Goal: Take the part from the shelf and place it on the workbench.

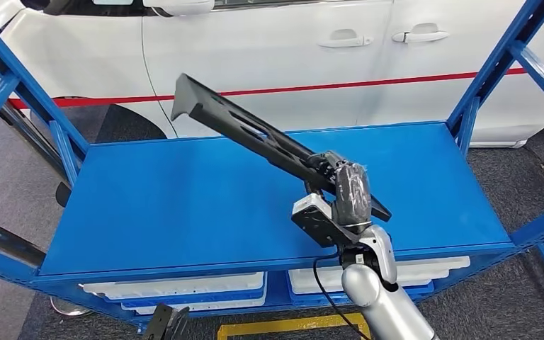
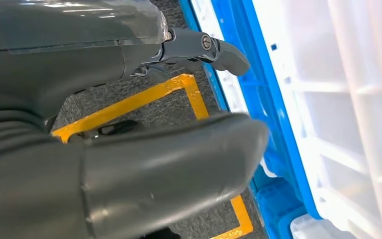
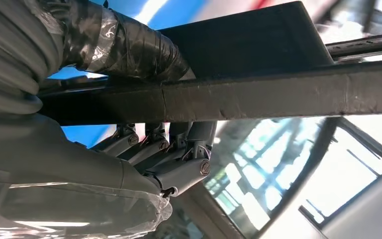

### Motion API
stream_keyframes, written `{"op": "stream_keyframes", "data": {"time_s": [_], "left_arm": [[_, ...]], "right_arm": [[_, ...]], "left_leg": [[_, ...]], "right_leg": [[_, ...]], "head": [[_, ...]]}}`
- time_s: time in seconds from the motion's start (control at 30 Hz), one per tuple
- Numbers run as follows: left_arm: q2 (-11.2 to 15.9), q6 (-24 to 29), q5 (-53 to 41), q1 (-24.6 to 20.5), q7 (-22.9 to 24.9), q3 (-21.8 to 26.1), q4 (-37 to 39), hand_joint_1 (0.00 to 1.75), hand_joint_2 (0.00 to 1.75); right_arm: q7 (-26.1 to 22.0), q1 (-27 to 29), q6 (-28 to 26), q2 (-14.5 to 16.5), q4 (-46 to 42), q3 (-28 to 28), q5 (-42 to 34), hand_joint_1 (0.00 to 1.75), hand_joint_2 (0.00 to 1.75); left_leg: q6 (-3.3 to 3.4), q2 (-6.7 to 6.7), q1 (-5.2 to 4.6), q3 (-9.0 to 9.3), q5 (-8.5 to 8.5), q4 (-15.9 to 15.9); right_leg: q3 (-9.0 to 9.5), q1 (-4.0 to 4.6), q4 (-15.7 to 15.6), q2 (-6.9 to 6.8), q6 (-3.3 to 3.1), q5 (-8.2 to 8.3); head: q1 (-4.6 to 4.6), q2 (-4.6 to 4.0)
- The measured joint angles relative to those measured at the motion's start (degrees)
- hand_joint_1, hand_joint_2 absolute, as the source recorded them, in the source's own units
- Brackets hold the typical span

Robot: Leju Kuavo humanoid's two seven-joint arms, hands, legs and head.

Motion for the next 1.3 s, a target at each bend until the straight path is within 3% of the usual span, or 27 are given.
{"op": "stream_keyframes", "data": {"time_s": [0.03, 0.1, 0.13, 0.17, 0.27, 0.33, 0.4, 0.43, 0.47, 0.5, 0.57, 0.63, 0.73, 0.8, 0.9, 0.93, 0.97, 1.0, 1.03, 1.1, 1.13, 1.23, 1.3], "left_arm": [[0.1, -0.1, 0.0, 0.0, -0.2, 0.0, 0.0, 0.00, 1.75], [0.4, -0.1, 0.0, 0.0, -0.4, 0.1, 0.0, 0.00, 0.87], [0.4, -0.1, 0.0, 0.1, -0.5, 0.1, 0.1, 0.00, 0.44], [0.5, -0.1, 0.1, 0.1, -0.7, 0.2, 0.1, 0.00, 0.44], [0.5, -0.2, 0.6, 0.5, -1.3, 0.3, 0.1, 0.00, 1.75], [0.6, -0.3, 0.8, 0.6, -1.7, 0.6, 0.2, 0.00, 1.75], [0.6, -0.3, 0.8, 0.7, -2.0, 1.0, 0.2, 0.00, 1.75], [0.6, -0.4, 0.8, 0.8, -2.1, 1.2, 0.2, 0.00, 1.75], [0.6, -0.4, 0.8, 0.9, -2.1, 1.3, 0.2, 0.00, 1.75], [0.6, -0.5, 0.8, 1.0, -2.2, 1.3, 0.2, 0.00, 1.75], [0.6, -0.8, 0.8, 1.1, -2.4, 1.4, 0.2, 0.00, 1.75], [0.6, -0.6, 0.4, 1.1, -2.4, 1.5, 0.2, 0.00, 1.75], [0.6, 0.1, -0.3, 1.0, -2.2, 1.5, 0.2, 0.00, 1.75], [0.6, -0.1, 0.0, 1.0, -2.0, 1.6, 0.3, 0.00, 1.75], [0.6, -1.0, 0.8, 1.1, -1.8, 1.8, 0.3, 0.00, 1.75], [0.6, -1.1, 0.9, 1.3, -1.7, 1.9, 0.3, 0.00, 1.75], [0.6, -1.1, 1.0, 1.4, -1.7, 2.1, 0.3, 0.00, 1.75], [0.6, -1.0, 1.1, 1.5, -1.6, 2.2, 0.3, 0.00, 1.75], [0.6, -0.8, 1.2, 1.5, -1.4, 2.5, 0.3, 0.00, 1.75], [0.6, -0.4, 1.6, 1.5, -0.9, 2.9, 0.3, 0.00, 1.75], [0.5, -0.2, 1.8, 1.4, -0.4, 3.0, 0.3, 0.00, 1.75], [0.3, -0.1, 2.0, 1.5, 1.3, 3.8, 0.3, 0.00, 1.75], [0.1, -0.1, 2.0, 1.5, 1.9, 4.1, 0.3, 0.00, 1.75]], "right_arm": [[-0.2, -0.1, 0.3, 0.0, -1.5, -0.2, -1.2, 1.75, 1.75], [-0.5, -0.2, 0.6, 0.0, -4.0, -0.5, -2.6, 1.75, 1.75], [-0.7, -0.3, 0.8, 0.0, -4.9, -0.6, -3.1, 1.75, 1.75], [-1.0, -0.3, 1.0, 0.0, -5.6, -0.7, -3.9, 1.75, 1.75], [-2.2, -0.3, 2.1, -0.2, -7.9, -0.8, -7.3, 1.75, 1.75], [-2.8, -0.2, 3.1, -0.4, -9.7, -0.8, -9.3, 1.75, 1.75], [-3.1, 0.0, 3.8, -0.6, -11.1, -0.7, -10.3, 1.75, 1.75], [-3.1, 0.1, 4.0, -0.8, -11.6, -0.7, -10.5, 1.75, 1.75], [-3.1, 0.3, 4.2, -0.9, -11.9, -0.7, -10.6, 1.75, 1.75], [-3.1, 0.4, 4.4, -1.0, -12.3, -0.7, -10.7, 1.75, 1.75], [-3.2, 0.4, 4.7, -1.1, -13.1, -0.6, -11.1, 1.75, 1.75], [-3.2, 0.4, 5.4, -1.2, -13.7, -0.3, -11.4, 1.75, 1.75], [-3.2, 0.5, 6.1, -1.4, -14.0, 0.6, -11.5, 1.75, 1.75], [-3.3, 0.5, 6.3, -1.4, -14.2, 1.1, -11.5, 1.75, 1.75], [-3.3, 0.8, 6.3, -1.4, -14.4, 1.8, -11.5, 1.75, 1.75], [-3.4, 1.0, 6.3, -1.4, -14.4, 2.0, -11.5, 1.75, 1.75], [-3.4, 1.2, 6.3, -1.4, -14.4, 2.2, -11.5, 1.75, 1.75], [-3.4, 1.3, 6.2, -1.4, -14.4, 2.3, -11.5, 1.75, 1.75], [-3.4, 1.4, 6.2, -1.4, -14.4, 2.4, -11.7, 1.75, 1.75], [-3.6, 1.6, 6.2, -1.4, -14.6, 2.6, -12.2, 1.75, 1.75], [-3.7, 1.7, 6.2, -1.4, -14.7, 2.6, -12.5, 1.75, 1.75], [-4.0, 1.7, 6.2, -1.4, -15.0, 2.9, -13.4, 1.75, 1.75], [-4.1, 1.7, 6.2, -1.4, -15.2, 3.0, -13.6, 1.75, 1.75]], "left_leg": [[0.19, 0.01, -0.01, 1.89, 2.18, -3.9], [0.73, -0.01, -0.19, 5.54, 5.02, -11.4], [0.96, -0.04, -0.32, 6.39, 5.45, -13.3], [1.19, -0.07, -0.47, 6.60, 5.31, -13.9], [2.12, -0.04, -0.26, 6.73, 5.77, -14.5], [2.81, 0.04, 0.01, 6.97, 6.08, -15.1], [3.07, 0.07, -0.06, 6.94, 6.06, -15.0], [3.10, 0.07, -0.09, 6.92, 6.03, -15.0], [3.10, 0.04, -0.10, 6.91, 5.96, -14.9], [3.04, -0.01, -0.10, 6.92, 5.87, -14.8], [2.76, -0.12, -0.09, 6.94, 5.53, -14.4], [2.26, -0.16, -0.30, 6.75, 5.18, -13.9], [1.34, -0.13, -0.36, 6.61, 5.01, -13.8], [0.66, -0.08, -0.16, 6.06, 3.84, -12.3], [-0.09, -0.03, 0.01, 1.70, -1.11, -2.7], [-0.22, -0.02, 0.05, 0.11, -2.19, 0.6], [-0.25, -0.02, 0.05, -0.72, -2.24, 2.1], [-0.18, -0.02, 0.04, -0.56, -1.21, 1.5], [0.00, -0.02, 0.04, 0.67, 0.72, -1.3], [0.60, -0.02, -0.11, 4.28, 4.33, -9.3], [0.90, -0.03, -0.24, 5.54, 5.21, -12.0], [1.64, -0.11, -0.45, 6.26, 5.47, -13.9], [2.35, -0.06, -0.19, 6.47, 5.92, -14.5]], "right_leg": [[0.10, 0.00, 0.1, 0.02, 0.11, -0.08], [0.19, 0.15, 0.2, 0.05, 0.50, -0.25], [0.14, 0.22, 0.2, 0.04, 0.74, -0.27], [0.07, 0.28, 0.2, 0.04, 1.01, -0.24], [-0.13, 0.24, 0.6, 0.04, 1.88, -0.68], [-1.91, 0.17, 4.7, 0.04, 2.37, -3.34], [-5.45, 0.07, 12.1, 0.03, 2.72, -6.86], [-6.86, -0.01, 14.9, 0.03, 2.85, -7.64], [-7.44, -0.09, 15.9, 0.02, 2.91, -7.32], [-6.90, -0.17, 14.5, 0.00, 2.91, -5.92], [-3.50, -0.27, 7.3, -0.02, 2.69, -2.04], [-0.98, -0.12, 1.8, 0.02, 2.29, -0.28], [-0.67, 0.09, 0.8, 0.19, 1.53, -0.28], [-0.49, -0.03, 0.5, 0.10, 0.83, -0.13], [-0.37, -0.06, 0.3, -0.10, 0.13, -0.14], [-0.36, 0.00, 0.3, -0.11, 0.08, -0.17], [-0.34, 0.04, 0.4, -0.10, 0.03, -0.20], [-0.30, 0.07, 0.4, -0.07, 0.02, -0.23], [-0.22, 0.08, 0.4, -0.02, 0.03, -0.27], [-0.12, 0.21, 0.5, 0.05, 0.25, -0.40], [-0.14, 0.29, 0.6, 0.06, 0.47, -0.42], [-0.22, 0.37, 0.4, 0.07, 1.39, -0.29], [-0.54, 0.32, 1.3, 0.06, 1.98, -1.12]], "head": [[0.00, 0.00], [0.00, 0.00], [0.01, 0.00], [0.00, 0.00], [0.02, 0.00], [0.05, 0.00], [0.05, 0.00], [0.05, 0.00], [0.05, 0.00], [0.05, 0.00], [0.05, 0.00], [0.03, 0.00], [0.01, 0.00], [0.01, 0.00], [-0.02, 0.00], [-0.02, 0.00], [-0.02, 0.00], [-0.02, 0.00], [-0.02, 0.00], [-0.02, 0.00], [-0.02, 0.00], [-0.01, 0.00], [0.02, 0.00]]}}
